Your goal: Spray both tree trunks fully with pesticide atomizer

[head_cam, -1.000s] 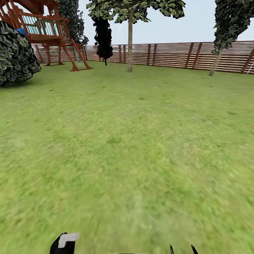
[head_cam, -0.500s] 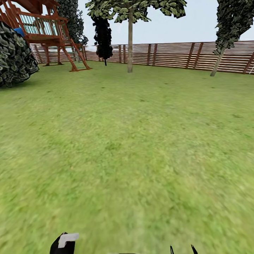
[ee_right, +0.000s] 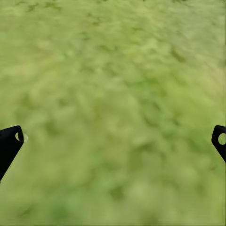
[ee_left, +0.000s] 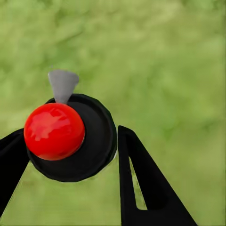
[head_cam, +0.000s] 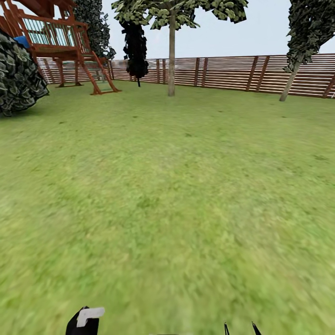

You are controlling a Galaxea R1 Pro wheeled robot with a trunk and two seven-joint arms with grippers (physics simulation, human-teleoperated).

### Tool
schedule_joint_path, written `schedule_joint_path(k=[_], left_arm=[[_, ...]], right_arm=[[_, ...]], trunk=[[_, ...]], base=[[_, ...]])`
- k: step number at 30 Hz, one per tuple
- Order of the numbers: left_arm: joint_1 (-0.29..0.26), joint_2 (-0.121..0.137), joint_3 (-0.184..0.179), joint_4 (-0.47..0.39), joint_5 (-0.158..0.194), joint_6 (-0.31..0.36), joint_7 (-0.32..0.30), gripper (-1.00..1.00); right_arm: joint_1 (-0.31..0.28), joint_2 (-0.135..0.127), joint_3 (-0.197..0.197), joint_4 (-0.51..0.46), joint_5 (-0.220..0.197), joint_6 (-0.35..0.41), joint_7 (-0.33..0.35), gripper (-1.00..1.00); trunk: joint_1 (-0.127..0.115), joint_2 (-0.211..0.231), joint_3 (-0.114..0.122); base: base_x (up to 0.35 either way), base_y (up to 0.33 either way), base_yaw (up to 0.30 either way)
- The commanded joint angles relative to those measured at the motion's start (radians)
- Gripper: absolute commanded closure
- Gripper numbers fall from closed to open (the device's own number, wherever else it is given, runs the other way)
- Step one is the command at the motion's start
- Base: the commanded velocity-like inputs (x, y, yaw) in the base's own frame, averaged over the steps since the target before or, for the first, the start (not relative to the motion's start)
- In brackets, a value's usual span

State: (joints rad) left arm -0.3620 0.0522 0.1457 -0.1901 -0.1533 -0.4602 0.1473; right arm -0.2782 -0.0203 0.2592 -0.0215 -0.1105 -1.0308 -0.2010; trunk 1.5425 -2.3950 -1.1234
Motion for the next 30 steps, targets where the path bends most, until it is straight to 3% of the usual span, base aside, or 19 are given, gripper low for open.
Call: schedule_joint_path(k=[1, 30], left_arm=[[0.0, 0.0, 0.0, 0.0, 0.0, 0.0, 0.0, 1.0], [0.0, 0.0, 0.0, 0.0, 0.0, 0.0, 0.0, 1.0]], right_arm=[[0.0, 0.0, 0.0, 0.0, 0.0, 0.0, 0.0, -1.0], [0.0, 0.0, 0.0, 0.0, 0.0, 0.0, 0.0, -1.0]], trunk=[[0.0, 0.0, 0.0], [0.0, 0.0, 0.0]], base=[[0.341, 0.0, 0.0], [0.341, 0.0, 0.0]])
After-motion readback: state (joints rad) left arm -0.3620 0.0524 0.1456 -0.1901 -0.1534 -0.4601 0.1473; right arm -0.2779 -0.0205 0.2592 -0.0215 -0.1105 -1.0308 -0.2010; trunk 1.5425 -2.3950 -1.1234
